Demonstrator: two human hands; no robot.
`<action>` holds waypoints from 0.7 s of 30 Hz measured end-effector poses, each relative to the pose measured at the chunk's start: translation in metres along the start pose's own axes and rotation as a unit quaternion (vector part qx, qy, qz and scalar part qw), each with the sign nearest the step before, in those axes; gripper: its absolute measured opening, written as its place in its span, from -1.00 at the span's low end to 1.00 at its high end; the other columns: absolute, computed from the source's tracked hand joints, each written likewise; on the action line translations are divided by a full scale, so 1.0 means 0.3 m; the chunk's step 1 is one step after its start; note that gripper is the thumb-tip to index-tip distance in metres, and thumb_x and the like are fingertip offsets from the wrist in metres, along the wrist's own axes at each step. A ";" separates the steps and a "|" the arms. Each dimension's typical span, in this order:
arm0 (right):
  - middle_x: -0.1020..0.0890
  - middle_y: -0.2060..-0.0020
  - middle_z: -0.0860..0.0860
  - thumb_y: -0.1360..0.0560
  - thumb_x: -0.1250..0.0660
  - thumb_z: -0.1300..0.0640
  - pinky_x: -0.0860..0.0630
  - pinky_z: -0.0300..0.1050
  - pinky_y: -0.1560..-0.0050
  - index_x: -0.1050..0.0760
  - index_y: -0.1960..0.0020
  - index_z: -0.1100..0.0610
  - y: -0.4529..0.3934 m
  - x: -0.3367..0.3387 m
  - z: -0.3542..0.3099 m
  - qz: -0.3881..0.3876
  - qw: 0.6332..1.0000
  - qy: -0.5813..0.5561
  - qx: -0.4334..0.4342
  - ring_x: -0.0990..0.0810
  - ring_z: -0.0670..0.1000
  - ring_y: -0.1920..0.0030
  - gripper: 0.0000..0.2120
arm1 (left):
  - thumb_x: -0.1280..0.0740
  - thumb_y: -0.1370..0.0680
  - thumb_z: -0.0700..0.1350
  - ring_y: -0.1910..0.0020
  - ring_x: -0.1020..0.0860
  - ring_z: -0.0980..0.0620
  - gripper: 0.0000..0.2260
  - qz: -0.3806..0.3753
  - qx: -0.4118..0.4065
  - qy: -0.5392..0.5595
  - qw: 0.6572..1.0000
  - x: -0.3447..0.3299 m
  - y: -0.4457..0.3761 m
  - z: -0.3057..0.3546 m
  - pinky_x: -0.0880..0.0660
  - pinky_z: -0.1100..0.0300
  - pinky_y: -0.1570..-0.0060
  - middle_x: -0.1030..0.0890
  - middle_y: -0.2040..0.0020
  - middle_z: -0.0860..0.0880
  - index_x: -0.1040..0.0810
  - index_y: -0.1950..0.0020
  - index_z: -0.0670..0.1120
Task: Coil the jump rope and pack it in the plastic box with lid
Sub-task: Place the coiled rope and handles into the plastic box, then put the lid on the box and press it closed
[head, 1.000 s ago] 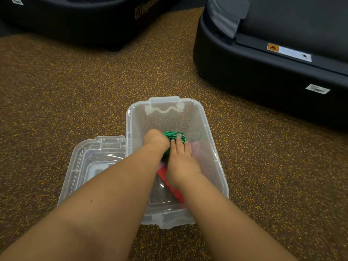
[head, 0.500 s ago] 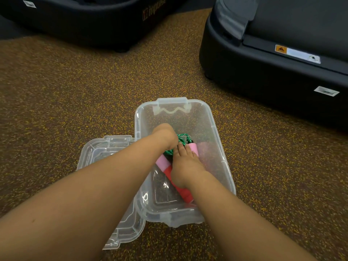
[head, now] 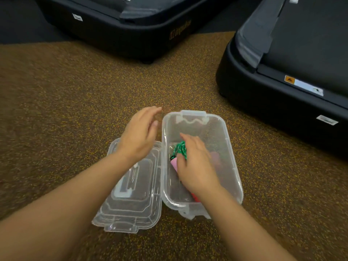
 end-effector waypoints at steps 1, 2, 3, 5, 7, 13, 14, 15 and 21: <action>-0.33 -0.43 0.03 -0.53 -0.19 0.18 -0.09 -0.03 -0.48 -0.21 -0.48 0.07 0.019 -0.008 -0.049 0.002 1.000 0.002 0.027 -0.20 0.07 -0.47 -0.48 | -0.16 -0.59 -0.18 -0.40 -0.36 -0.08 -0.63 -0.002 0.026 -0.017 1.000 0.031 0.031 -0.042 -0.19 0.14 -0.40 -0.45 -0.38 -0.14 -0.41 -0.40 -0.16; -0.30 -0.46 0.03 -0.53 -0.19 0.18 -0.05 -0.03 -0.49 -0.19 -0.49 0.07 0.039 -0.018 -0.101 0.000 0.999 0.000 0.051 -0.14 0.07 -0.50 -0.46 | -0.17 -0.60 -0.18 -0.44 -0.31 -0.08 -0.63 -0.011 0.049 -0.034 0.998 0.053 0.065 -0.079 -0.14 0.15 -0.42 -0.40 -0.42 -0.14 -0.39 -0.42 -0.15; -0.28 -0.47 0.04 -0.53 -0.19 0.19 -0.03 -0.02 -0.51 -0.17 -0.50 0.08 0.057 -0.036 -0.147 -0.002 0.997 -0.002 0.074 -0.11 0.08 -0.52 -0.45 | -0.17 -0.61 -0.18 -0.47 -0.27 -0.07 -0.62 -0.023 0.065 -0.045 0.997 0.068 0.098 -0.112 -0.11 0.14 -0.44 -0.37 -0.46 -0.13 -0.37 -0.44 -0.14; -0.30 -0.47 0.09 -0.50 -0.20 0.21 -0.05 0.02 -0.51 -0.19 -0.49 0.13 0.097 -0.083 -0.228 -0.002 0.993 0.008 0.120 -0.13 0.12 -0.52 -0.44 | -0.16 -0.62 -0.17 -0.50 -0.22 -0.09 -0.61 -0.053 0.081 -0.059 0.994 0.077 0.163 -0.170 -0.09 0.09 -0.47 -0.32 -0.49 -0.14 -0.34 -0.46 -0.15; -0.35 -0.44 0.11 -0.48 -0.21 0.23 -0.12 0.06 -0.49 -0.23 -0.47 0.16 0.139 -0.138 -0.286 -0.010 0.987 0.020 0.159 -0.17 0.15 -0.51 -0.44 | -0.14 -0.62 -0.16 -0.51 -0.21 -0.12 -0.60 -0.080 0.093 -0.062 0.990 0.073 0.222 -0.216 -0.09 0.07 -0.48 -0.30 -0.49 -0.17 -0.32 -0.47 -0.17; -0.40 -0.41 0.10 -0.37 -0.35 0.26 -0.13 0.12 -0.45 -0.23 -0.46 0.13 0.273 -0.312 -0.289 -0.090 0.965 0.108 0.221 -0.26 0.16 -0.48 -0.32 | -0.10 -0.62 -0.14 -0.54 -0.13 -0.10 -0.55 -0.158 0.112 -0.080 0.978 0.048 0.363 -0.273 -0.02 0.10 -0.51 -0.19 -0.54 -0.18 -0.20 -0.51 -0.19; -0.42 -0.40 0.10 -0.34 -0.38 0.24 -0.10 0.11 -0.43 -0.27 -0.44 0.13 0.294 -0.339 -0.269 -0.108 0.961 0.129 0.222 -0.29 0.16 -0.46 -0.31 | -0.11 -0.63 -0.14 -0.54 -0.11 -0.08 -0.54 -0.170 0.114 -0.091 0.975 0.041 0.384 -0.277 0.00 0.12 -0.52 -0.17 -0.55 -0.17 -0.17 -0.52 -0.19; -0.46 -0.37 0.11 -0.31 -0.40 0.23 -0.11 0.09 -0.40 -0.33 -0.41 0.13 0.311 -0.360 -0.250 -0.128 0.955 0.154 0.217 -0.34 0.17 -0.44 -0.33 | -0.11 -0.63 -0.13 -0.55 -0.09 -0.07 -0.53 -0.180 0.112 -0.103 0.972 0.033 0.404 -0.279 0.02 0.14 -0.52 -0.14 -0.56 -0.15 -0.14 -0.54 -0.18; 0.14 -0.56 0.14 -0.54 -0.04 0.30 0.37 0.03 -0.39 0.13 -0.55 0.16 0.413 -0.443 -0.129 -0.261 0.925 0.212 0.177 0.23 0.18 -0.54 -0.36 | -0.01 -0.65 0.04 -0.57 0.14 0.02 -0.46 -0.323 0.074 -0.179 0.926 -0.052 0.550 -0.275 0.12 0.08 -0.53 0.11 -0.60 -0.02 0.13 -0.57 -0.04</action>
Point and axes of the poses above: each hand's wrist, its own y-axis away from the middle knuckle, its own x-axis out of the back of the hand, z = x × y, the point moved 5 cm from there along -y, towards the middle knuckle
